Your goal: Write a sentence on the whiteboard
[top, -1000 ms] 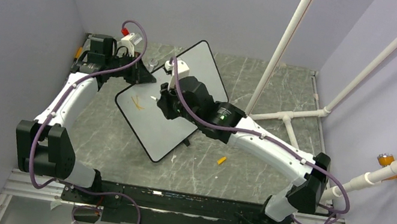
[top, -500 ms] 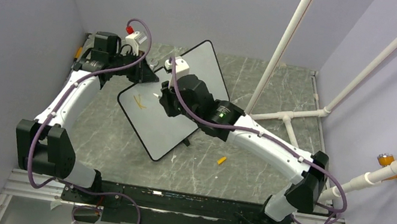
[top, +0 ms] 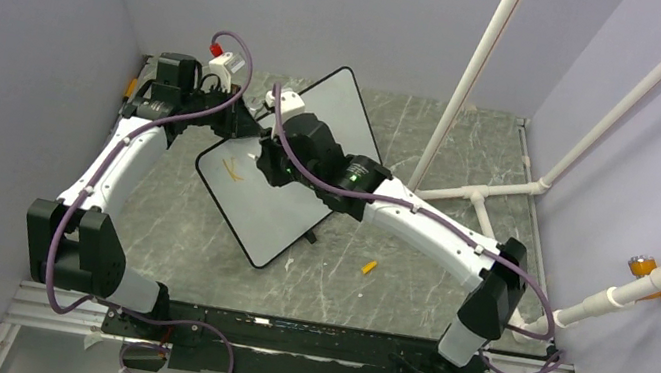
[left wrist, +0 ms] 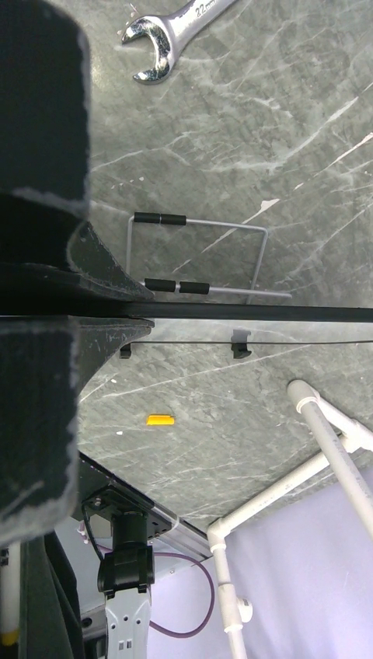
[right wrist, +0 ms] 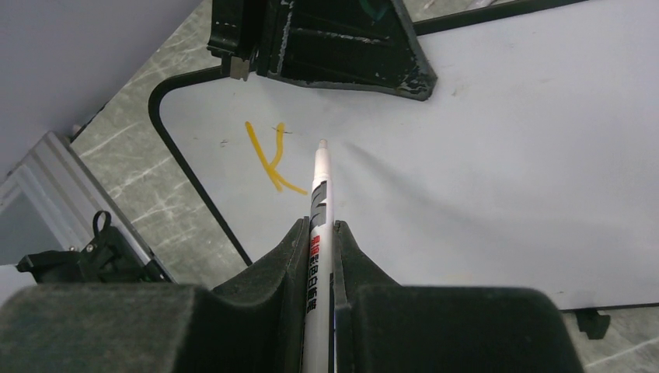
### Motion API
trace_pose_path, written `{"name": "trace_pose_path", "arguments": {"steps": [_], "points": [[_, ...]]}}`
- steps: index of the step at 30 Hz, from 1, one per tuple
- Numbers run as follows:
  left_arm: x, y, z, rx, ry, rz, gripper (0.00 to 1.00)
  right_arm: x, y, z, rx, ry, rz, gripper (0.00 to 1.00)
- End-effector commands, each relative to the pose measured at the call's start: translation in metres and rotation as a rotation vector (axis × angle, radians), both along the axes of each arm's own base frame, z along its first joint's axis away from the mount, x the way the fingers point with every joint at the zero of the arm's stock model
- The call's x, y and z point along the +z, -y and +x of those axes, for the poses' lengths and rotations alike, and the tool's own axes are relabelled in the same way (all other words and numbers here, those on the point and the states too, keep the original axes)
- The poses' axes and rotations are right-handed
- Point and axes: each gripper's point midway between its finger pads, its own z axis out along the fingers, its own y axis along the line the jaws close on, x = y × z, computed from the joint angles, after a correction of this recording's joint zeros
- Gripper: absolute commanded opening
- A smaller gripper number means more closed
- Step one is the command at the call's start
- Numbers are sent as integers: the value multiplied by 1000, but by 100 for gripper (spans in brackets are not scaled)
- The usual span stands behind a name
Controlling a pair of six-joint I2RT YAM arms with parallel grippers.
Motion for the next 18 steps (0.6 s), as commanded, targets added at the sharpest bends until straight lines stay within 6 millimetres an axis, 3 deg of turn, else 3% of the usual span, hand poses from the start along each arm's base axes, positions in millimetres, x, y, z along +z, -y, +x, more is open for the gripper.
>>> {"name": "trace_pose_path", "arguments": {"steps": [1, 11, 18], "points": [[14, -3, 7, -3, 113, 41, 0, 17, -15, -2, 25, -20, 77, 0], [17, -2, 6, -8, 121, 36, 0, -5, -23, 2, 6, -72, 40, 0], [18, -2, 5, -7, 123, 37, 0, -25, -17, 5, -30, -93, -12, 0]]}}
